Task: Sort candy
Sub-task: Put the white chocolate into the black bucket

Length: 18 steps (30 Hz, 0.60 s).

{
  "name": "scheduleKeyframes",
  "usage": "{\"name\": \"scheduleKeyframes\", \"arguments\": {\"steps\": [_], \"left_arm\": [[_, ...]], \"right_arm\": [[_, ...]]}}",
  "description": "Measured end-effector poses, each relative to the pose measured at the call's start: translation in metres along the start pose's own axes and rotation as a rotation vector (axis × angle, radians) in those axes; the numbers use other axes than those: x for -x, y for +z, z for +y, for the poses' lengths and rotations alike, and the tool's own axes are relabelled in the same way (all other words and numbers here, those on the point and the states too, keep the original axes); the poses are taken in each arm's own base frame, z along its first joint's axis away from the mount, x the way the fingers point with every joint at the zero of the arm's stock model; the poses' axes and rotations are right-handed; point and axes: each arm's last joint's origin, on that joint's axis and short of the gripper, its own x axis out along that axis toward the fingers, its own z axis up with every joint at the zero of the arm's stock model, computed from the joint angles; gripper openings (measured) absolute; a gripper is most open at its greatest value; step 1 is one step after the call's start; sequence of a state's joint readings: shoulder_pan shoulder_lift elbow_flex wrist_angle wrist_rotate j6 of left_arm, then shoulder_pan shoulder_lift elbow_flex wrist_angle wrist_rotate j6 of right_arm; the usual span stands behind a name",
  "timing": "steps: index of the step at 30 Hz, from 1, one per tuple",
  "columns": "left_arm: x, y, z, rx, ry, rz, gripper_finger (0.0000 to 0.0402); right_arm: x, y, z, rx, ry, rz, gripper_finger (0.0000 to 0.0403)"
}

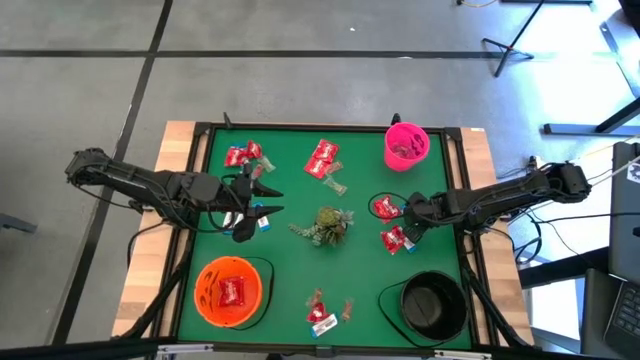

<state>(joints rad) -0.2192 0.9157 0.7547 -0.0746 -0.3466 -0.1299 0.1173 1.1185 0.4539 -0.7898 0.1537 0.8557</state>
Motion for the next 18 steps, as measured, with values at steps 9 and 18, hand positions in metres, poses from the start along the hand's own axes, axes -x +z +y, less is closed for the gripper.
{"name": "scheduleKeyframes", "arguments": {"steps": [9, 18], "left_arm": [[0.000, 0.000, 0.000, -0.001, 0.000, 0.001, 0.0149], [0.000, 0.000, 0.000, -0.002, 0.000, 0.004, 0.0149]], "right_arm": [[0.035, 0.014, 0.007, -0.015, 0.075, -0.081, 0.0106], [0.083, 0.023, 0.009, -0.014, 0.213, -0.155, 0.0103]]}}
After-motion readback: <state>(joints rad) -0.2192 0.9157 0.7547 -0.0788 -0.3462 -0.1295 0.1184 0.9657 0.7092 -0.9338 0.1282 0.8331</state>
